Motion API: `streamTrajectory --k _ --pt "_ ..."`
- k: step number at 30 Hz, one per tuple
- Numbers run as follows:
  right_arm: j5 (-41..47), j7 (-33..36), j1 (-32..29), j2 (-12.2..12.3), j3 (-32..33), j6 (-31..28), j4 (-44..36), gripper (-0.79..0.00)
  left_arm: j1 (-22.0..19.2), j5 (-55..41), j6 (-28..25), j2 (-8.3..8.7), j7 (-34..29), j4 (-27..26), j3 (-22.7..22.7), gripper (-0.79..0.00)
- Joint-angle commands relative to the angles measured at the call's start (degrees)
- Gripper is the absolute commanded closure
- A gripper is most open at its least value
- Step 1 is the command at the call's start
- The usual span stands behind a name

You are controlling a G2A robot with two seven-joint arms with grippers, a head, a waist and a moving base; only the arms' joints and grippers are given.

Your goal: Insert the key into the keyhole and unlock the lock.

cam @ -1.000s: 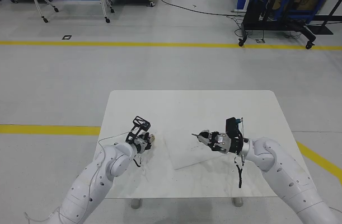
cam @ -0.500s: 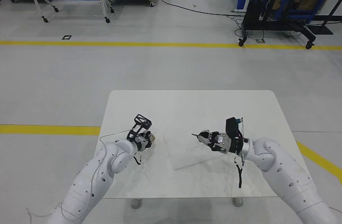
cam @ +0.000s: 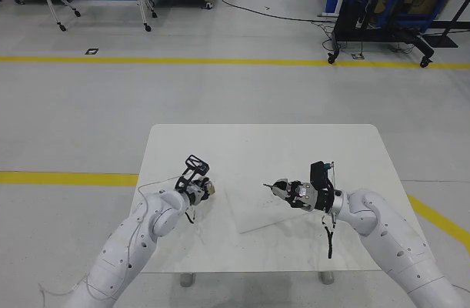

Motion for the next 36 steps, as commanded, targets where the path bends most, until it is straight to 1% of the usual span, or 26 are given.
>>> streamTrajectory --k 1,7,9,11,13,15,19,22,24,32,34,36 --pt "0.0 0.0 0.0 0.0 0.0 0.0 0.0 0.0 0.06 0.16 -0.1 0.03 0.16 -0.13 0.05 0.0" --pt "0.0 0.0 0.0 0.0 0.0 0.0 0.0 0.0 0.06 0.16 -0.1 0.03 0.16 -0.13 0.05 0.0" --pt "0.0 0.0 0.0 0.0 0.0 0.0 0.0 0.0 0.43 -3.0 -1.07 -0.06 1.1 -0.48 -0.63 0.0" --pt "0.0 0.0 0.0 0.0 0.0 0.0 0.0 0.0 -0.08 -8.95 -4.87 -0.09 2.16 0.53 -2.21 0.0" --pt "0.0 0.0 0.0 0.0 0.0 0.0 0.0 0.0 -1.85 -15.71 -10.04 -0.2 0.31 3.35 -3.23 0.0" --pt "0.0 0.0 0.0 0.0 0.0 0.0 0.0 0.0 -4.0 -24.81 -17.89 -0.44 -1.81 7.45 -3.67 0.0" --pt "0.0 0.0 0.0 0.0 0.0 0.0 0.0 0.0 -10.49 -41.44 -28.7 -1.34 -10.39 17.08 -2.46 0.0" --pt "0.0 0.0 0.0 0.0 0.0 0.0 0.0 0.0 -15.1 -53.58 -34.41 -2.49 -19.36 23.49 0.83 0.0" --pt "0.0 0.0 0.0 0.0 0.0 0.0 0.0 0.0 -17.51 -60.48 -35.55 -3.29 -24.69 26.47 2.94 0.0" --pt "0.0 0.0 0.0 0.0 0.0 0.0 0.0 0.0 -17.28 -60.54 -35.1 -3.3 -24.45 26.43 3.0 0.0" --pt "1.64 -1.04 -0.47 -0.13 -0.39 0.0 -1.26 0.0 -16.48 -60.9 -30.5 -3.43 -24.21 25.32 3.65 0.0" --pt "3.08 -2.39 -0.68 -0.15 -0.22 0.0 -1.64 0.0 -15.85 -65.96 -26.81 -3.73 -26.82 24.51 4.43 0.0"
